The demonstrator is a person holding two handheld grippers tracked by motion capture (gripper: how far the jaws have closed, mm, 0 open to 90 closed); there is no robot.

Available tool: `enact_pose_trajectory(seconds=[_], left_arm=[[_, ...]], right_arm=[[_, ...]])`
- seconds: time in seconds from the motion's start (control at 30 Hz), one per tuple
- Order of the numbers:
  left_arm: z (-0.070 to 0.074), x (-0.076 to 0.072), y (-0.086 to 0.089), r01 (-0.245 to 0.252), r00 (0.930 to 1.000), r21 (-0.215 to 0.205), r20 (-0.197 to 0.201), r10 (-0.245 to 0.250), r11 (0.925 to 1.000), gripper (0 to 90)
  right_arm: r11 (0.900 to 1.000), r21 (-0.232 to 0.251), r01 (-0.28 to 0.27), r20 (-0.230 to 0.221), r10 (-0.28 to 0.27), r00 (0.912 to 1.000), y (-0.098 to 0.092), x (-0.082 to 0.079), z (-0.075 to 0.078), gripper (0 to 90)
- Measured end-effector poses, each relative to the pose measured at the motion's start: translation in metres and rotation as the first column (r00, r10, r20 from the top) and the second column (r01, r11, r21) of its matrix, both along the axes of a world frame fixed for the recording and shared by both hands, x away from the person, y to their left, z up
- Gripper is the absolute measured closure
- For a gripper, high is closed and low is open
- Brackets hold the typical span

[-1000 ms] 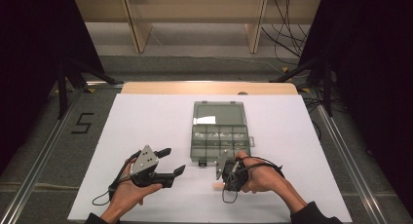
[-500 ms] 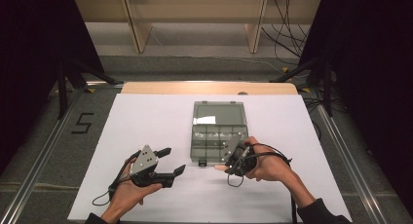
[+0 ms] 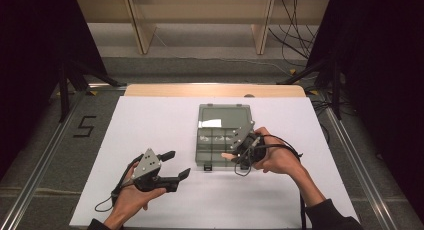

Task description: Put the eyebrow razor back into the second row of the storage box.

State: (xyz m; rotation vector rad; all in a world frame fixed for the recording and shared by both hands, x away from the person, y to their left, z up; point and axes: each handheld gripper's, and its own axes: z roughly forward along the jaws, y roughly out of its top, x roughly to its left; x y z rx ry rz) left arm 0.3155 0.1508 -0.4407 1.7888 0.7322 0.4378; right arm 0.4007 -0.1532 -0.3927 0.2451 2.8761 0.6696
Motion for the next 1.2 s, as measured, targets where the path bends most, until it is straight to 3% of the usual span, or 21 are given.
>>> enact_pose_trajectory(seconds=[0.3, 0.6, 0.9, 1.2], left_arm=[[0.001, 0.0, 0.001, -0.003, 0.9999, -0.023, 0.015, 0.003, 0.9997, 24.0], [0.002, 0.0, 0.001, -0.007, 0.9998, -0.046, 0.018, 0.008, 0.9989, 23.7], [0.001, 0.0, 0.001, -0.01, 0.9999, -0.05, 0.012, 0.011, 0.9987, 23.3], [0.001, 0.001, 0.001, 0.0, 0.9997, -0.05, 0.024, 0.001, 0.9988, 22.7]], right_arm=[[1.0, -0.005, 0.022, 0.013, -0.022, 0.9997, -0.001, 0.011, -0.002, 74.0], [0.999, -0.035, 0.026, -0.008, -0.026, 0.9996, 0.0, 0.02, -0.011, 74.0], [0.997, -0.066, 0.038, -0.004, -0.039, 0.9992, 0.0, 0.028, -0.019, 74.0], [0.997, -0.066, 0.044, 0.003, -0.044, 0.999, 0.006, 0.032, -0.024, 73.9]])
